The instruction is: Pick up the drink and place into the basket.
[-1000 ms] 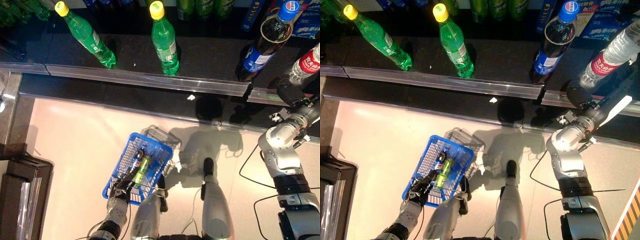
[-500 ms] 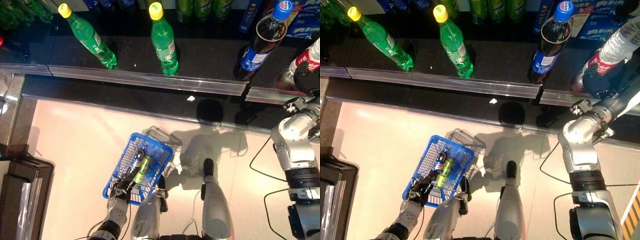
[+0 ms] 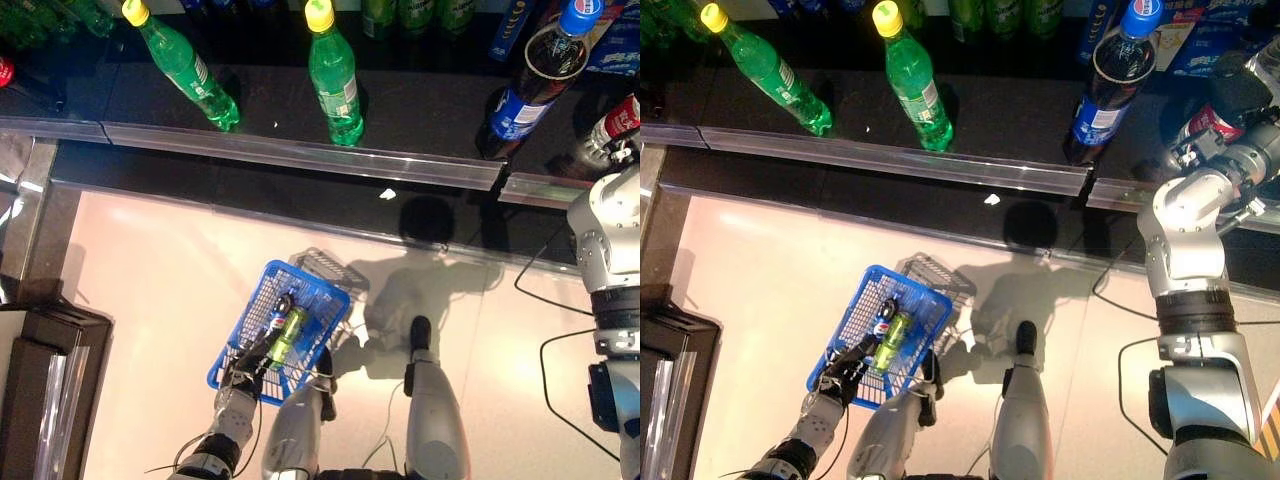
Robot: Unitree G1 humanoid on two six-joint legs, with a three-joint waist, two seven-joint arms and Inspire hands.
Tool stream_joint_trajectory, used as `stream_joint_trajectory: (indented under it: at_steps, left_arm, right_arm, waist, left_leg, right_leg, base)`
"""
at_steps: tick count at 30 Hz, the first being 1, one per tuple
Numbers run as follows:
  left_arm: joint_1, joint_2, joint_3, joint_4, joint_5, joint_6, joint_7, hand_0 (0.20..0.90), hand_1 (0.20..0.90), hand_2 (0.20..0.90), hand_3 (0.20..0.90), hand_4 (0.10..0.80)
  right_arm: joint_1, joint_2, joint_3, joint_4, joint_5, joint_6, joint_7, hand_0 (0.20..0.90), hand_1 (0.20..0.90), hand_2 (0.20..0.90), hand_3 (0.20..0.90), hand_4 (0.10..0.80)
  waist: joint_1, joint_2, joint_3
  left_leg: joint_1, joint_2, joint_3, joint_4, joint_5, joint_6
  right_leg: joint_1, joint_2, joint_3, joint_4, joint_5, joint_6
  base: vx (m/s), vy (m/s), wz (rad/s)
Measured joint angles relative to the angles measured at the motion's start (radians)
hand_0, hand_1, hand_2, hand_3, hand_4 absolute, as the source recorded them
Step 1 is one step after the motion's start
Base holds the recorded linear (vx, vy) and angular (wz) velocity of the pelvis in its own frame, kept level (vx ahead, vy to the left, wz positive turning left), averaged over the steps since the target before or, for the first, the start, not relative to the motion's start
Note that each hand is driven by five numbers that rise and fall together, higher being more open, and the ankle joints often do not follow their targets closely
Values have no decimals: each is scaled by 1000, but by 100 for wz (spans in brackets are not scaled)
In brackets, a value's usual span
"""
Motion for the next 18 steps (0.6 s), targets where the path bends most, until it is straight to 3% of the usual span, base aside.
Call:
stream_joint_trajectory:
  at_steps: [7, 9, 10, 11, 18]
  left_arm:
    - [-4, 6, 0, -10, -1, 0, -2, 300, 300, 300, 200, 100]
    - [-7, 9, 0, -13, -2, -1, -2, 300, 300, 300, 200, 100]
    - [-7, 10, 0, -16, -2, -1, -2, 300, 300, 300, 200, 100]
    - [-7, 12, 0, -18, -2, 0, -2, 300, 300, 300, 200, 100]
    - [-7, 14, -1, -17, -4, 0, -11, 300, 300, 300, 200, 100]
  right_arm:
    - [-8, -32, 3, 116, 111, -1, 31, 900, 900, 900, 900, 800]
    - [-21, -36, 3, 142, 126, -2, 46, 775, 775, 775, 755, 655]
    - [-27, -36, 3, 152, 134, -2, 49, 589, 589, 589, 538, 438]
    - [-39, -36, 9, 178, 140, -2, 55, 300, 300, 300, 200, 100]
    - [-72, -41, 27, 244, 160, -1, 63, 300, 300, 300, 200, 100]
  waist:
    - [18, 0, 0]
    - [18, 0, 0]
    - [18, 0, 0]
    - [20, 0, 0]
    - [21, 0, 0]
  left_leg:
    - [-30, 1, -18, 19, -1, -3]
    - [-42, 1, -21, 21, 2, -9]
    - [-46, 1, -22, 22, 3, -10]
    - [-48, 2, -22, 23, 3, -11]
    - [-50, 4, -26, 35, 4, -12]
  right_leg:
    - [-40, -2, -2, 49, -27, -7]
    - [-55, -3, -2, 59, -27, -8]
    - [-59, -3, -2, 62, -25, -6]
    - [-62, -3, -3, 64, -25, -8]
    - [-62, -2, -5, 78, -35, -16]
  base:
    - [-10, -36, 3]
    - [-20, -28, 3]
    - [0, 0, 0]
    - [0, 0, 0]
    - [-12, 4, 2]
